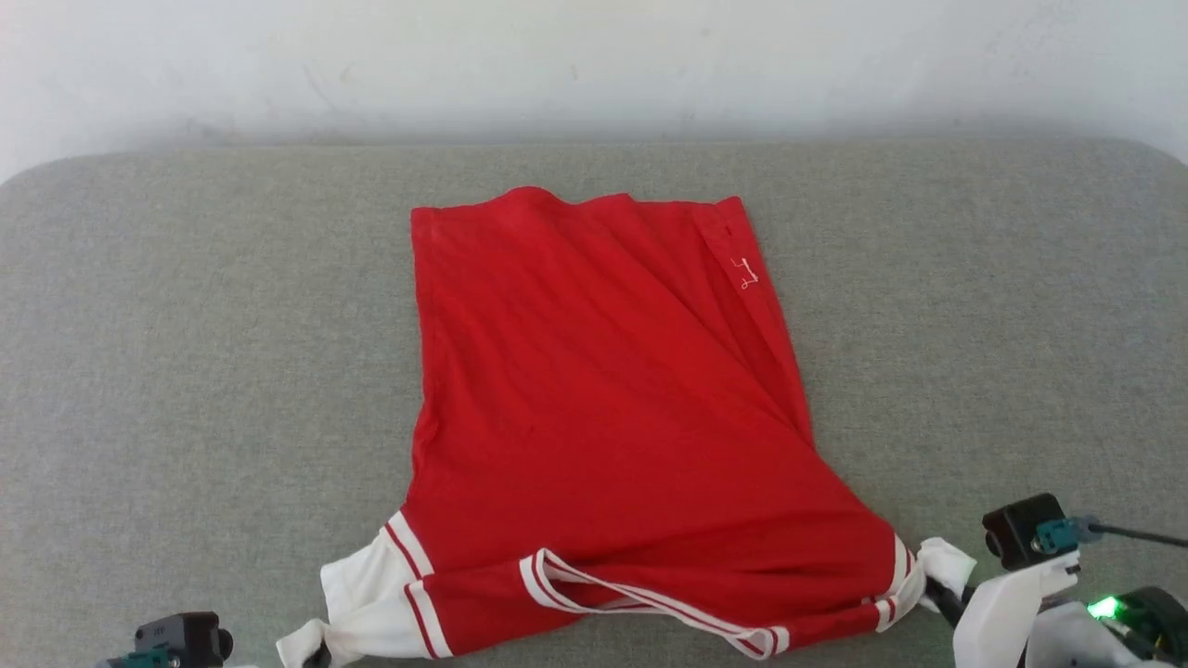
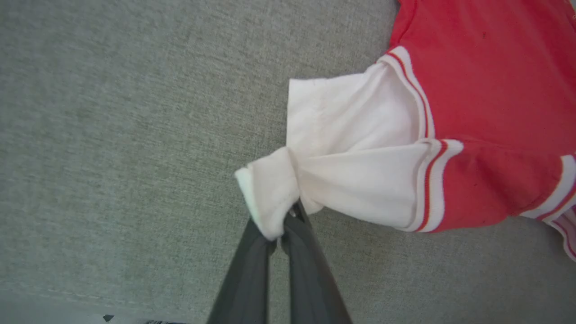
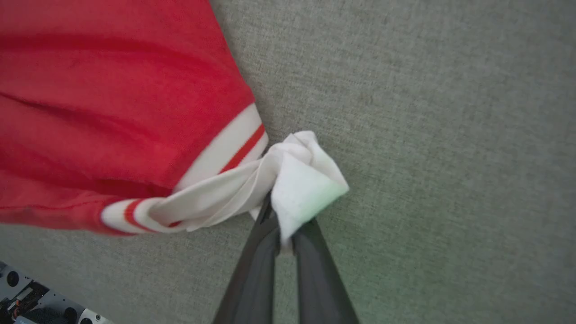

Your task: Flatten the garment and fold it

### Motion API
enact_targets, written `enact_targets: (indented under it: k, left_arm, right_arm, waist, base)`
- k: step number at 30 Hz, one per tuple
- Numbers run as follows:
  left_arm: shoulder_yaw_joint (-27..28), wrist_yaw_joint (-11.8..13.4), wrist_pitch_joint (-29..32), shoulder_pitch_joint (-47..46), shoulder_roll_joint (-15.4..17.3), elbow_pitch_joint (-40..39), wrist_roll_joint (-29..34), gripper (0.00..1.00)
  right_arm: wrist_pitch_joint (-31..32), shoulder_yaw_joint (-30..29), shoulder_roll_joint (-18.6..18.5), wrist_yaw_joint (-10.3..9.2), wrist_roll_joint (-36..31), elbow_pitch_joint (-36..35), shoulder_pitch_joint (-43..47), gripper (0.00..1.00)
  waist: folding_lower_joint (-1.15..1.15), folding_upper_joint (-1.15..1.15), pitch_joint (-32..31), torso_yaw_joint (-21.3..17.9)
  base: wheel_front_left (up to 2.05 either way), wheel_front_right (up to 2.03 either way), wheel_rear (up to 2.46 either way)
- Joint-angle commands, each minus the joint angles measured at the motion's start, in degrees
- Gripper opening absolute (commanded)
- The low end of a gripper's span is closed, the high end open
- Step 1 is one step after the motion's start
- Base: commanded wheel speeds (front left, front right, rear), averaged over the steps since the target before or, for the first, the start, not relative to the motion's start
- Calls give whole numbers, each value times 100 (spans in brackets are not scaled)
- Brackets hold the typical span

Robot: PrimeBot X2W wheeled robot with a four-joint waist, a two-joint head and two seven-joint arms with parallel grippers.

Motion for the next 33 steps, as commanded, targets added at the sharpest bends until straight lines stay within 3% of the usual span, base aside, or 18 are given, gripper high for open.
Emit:
enact_targets:
  k: [1, 2, 4, 5, 6, 15, 20, 26, 33]
  left_arm:
    - [-2, 23, -102, -51, -33, 48, 62, 0]
    - [2, 23, -225, -87, -81, 67, 86, 0]
    - [-23, -20, -404, -145, -163, 102, 98, 0]
    - [-20, -33, -510, -174, -195, 112, 116, 0]
    - [-21, -52, -599, -196, -230, 123, 116, 0]
    - [-103, -173, -1065, -250, -403, 81, 163, 0]
    - [-216, -241, -1135, -395, -442, 59, 199, 0]
    - [-319, -303, -1218, -622, -496, 81, 227, 0]
    - [-465, -415, -1374, -995, -644, 162, 225, 0]
  right_arm:
    - [-15, -40, 82, -12, -53, -9, 103, 0]
    - [-50, -80, 165, -12, -80, -16, 165, 0]
    - [-169, -158, 315, -12, -134, -39, 254, 42]
    - [-239, -212, 392, -12, -146, -61, 292, 94]
    - [-325, -300, 484, -12, -147, -94, 329, 100]
    - [-1388, -1408, 1304, -12, -569, -1087, 557, 100]
    - [-1956, -1681, 1570, -12, -845, -1527, 273, 100]
    - [-2071, -1613, 1596, -12, -1205, -1057, -765, 100]
    - [-2138, -1441, 1481, -12, -1536, 705, -2839, 100]
  waist:
    - [1, -1, -4, -9]
    - [1, -1, -8, -14]
    - [1, -1, -8, -16]
    - [1, -1, -10, -13]
    - [1, -1, -15, -6]
    - [1, -1, -80, 186]
    - [1, -1, -8, 404]
    - [1, -1, 234, 640]
    - [1, -1, 767, 982]
  base:
    - [0, 0, 0]
    - [0, 0, 0]
    - [0, 0, 0]
    - [0, 0, 0]
    - [0, 0, 0]
    - [0, 0, 0]
    - [0, 0, 0]
    - [0, 0, 0]
    - [0, 0, 0]
